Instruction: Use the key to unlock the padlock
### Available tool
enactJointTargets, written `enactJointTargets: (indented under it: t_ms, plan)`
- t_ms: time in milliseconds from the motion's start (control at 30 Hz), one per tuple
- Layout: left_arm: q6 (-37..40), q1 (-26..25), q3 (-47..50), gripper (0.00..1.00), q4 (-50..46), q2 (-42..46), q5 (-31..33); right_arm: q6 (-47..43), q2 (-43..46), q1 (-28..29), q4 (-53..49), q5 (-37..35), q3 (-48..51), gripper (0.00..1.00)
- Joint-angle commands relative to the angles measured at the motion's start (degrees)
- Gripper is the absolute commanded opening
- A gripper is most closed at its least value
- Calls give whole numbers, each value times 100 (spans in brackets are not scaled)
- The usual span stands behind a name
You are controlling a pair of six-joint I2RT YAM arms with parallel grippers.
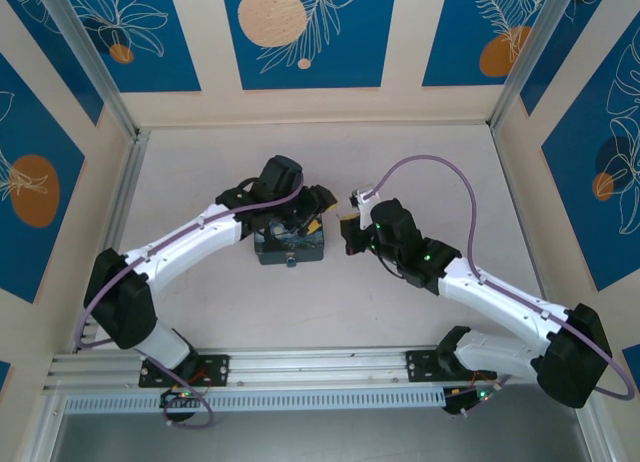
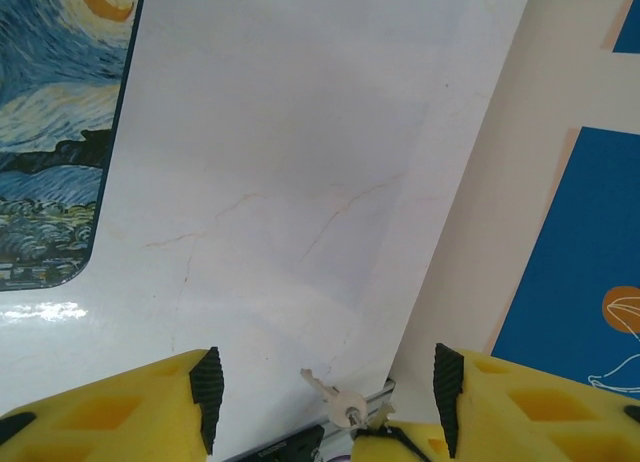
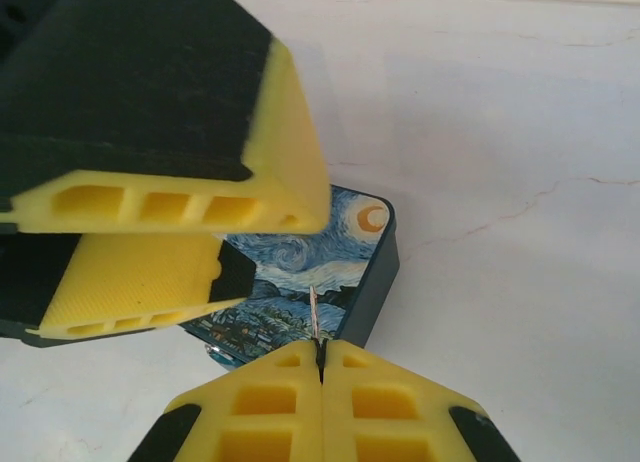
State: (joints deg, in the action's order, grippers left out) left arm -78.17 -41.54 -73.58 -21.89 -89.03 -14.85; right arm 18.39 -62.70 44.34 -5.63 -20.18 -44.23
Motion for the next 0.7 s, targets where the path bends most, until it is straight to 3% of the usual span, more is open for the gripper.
enactJointTargets:
  t_ms: [0, 100, 667]
  plan:
    - [-155, -63, -231, 58, -17, -152, -132, -288, -84, 131, 92, -306, -257, 0]
    - [-202, -112, -244, 57, 27, -208, -123, -370, -194, 222, 84, -428, -348, 0]
    - [-257, -175, -346, 28, -10, -370, -58, -455, -410, 312, 124, -637, -462, 0]
